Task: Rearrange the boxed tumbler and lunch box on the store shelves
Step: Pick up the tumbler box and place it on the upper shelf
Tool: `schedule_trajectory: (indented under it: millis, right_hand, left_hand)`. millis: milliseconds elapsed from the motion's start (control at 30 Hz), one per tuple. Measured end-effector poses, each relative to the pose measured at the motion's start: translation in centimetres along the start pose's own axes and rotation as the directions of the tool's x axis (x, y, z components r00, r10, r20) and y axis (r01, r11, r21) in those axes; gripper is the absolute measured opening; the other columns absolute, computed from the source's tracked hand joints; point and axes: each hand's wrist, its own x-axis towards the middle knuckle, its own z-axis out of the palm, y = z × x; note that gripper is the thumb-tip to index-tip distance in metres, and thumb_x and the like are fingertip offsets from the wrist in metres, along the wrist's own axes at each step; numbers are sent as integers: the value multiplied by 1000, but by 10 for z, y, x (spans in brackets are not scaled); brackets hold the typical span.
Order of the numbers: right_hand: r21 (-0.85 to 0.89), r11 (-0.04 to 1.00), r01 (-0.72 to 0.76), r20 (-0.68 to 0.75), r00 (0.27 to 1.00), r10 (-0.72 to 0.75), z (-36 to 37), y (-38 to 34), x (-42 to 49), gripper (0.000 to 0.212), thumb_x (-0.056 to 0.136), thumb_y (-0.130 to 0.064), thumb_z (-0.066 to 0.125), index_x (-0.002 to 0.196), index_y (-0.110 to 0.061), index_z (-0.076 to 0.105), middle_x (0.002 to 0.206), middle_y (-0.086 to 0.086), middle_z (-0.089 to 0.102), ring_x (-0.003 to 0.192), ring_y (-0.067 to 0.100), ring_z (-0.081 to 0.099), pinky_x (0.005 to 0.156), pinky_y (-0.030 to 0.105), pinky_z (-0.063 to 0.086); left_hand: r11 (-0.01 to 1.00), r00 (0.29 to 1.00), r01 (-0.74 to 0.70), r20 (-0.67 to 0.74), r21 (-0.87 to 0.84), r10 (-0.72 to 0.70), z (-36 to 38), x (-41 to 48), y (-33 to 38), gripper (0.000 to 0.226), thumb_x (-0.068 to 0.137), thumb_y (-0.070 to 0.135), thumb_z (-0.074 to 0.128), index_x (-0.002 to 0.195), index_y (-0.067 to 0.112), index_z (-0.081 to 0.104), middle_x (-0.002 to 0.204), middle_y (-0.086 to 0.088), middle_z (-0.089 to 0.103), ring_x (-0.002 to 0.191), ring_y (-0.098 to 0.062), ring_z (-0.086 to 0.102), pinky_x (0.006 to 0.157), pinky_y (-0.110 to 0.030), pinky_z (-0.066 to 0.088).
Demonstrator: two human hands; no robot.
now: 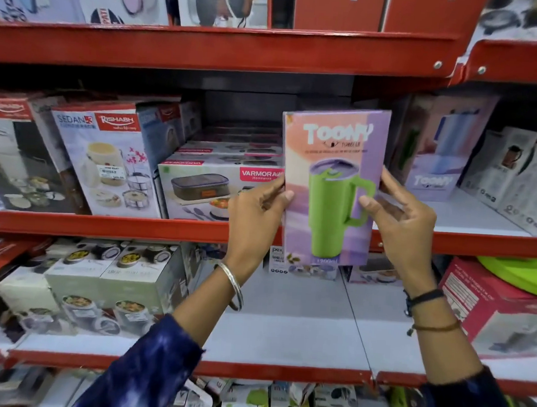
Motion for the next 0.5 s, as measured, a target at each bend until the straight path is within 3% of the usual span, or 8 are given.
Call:
schedule_trajectory:
  millis: [100,200,300,433,500]
  right_hand:
    - [-14,999,47,-16,999,-48,-8,3,23,55,81,-14,70,132,-16,51,118,-6,58,101,-4,60,98,36,51]
    - [-51,995,83,-51,995,-86,-10,15,43,54,83,-13,69,133,-13,49,119,-7,57,103,-5,59,99,39,50]
    - [-64,996,69,-58,996,-73,-6,35,52,54,83,-10,68,133,-10,49,120,-6,56,105,-7,58,100,37,49]
    - [-66,997,31,-50,998,-34,0,66,57,54,82,-8,68,133,-11,49,120,-7,56,101,-12,58,100,30,47]
    - [-73,997,14,-44,999,-17,4,81,60,55,82,-8,68,133,-12,49,115,-7,59,102,-10,58,100,33,47]
  left_hand:
    - [997,997,-71,-22,39,72,18,20,0,32,85,14,65,117,11,62,105,4,68,87,0,65,79,-28,57]
    - [989,992,-124,-20,78,126,38,37,-11,34,87,14,63,121,9,59,86,3,65,74,-3,53,76,-13,45]
    - [973,986,-163,-8,163,167,55,45,-30,37,88,11,61,124,8,56,80,6,52,72,-10,46,70,-22,43]
    - [975,994,-112,7,190,113,72,46,-61,39,90,11,59,128,10,52,79,-3,63,66,-14,50,69,-43,54]
    - [974,997,-76,13,212,75,79,49,-74,40,90,11,58,129,10,52,77,-8,63,64,-20,53,70,-45,55]
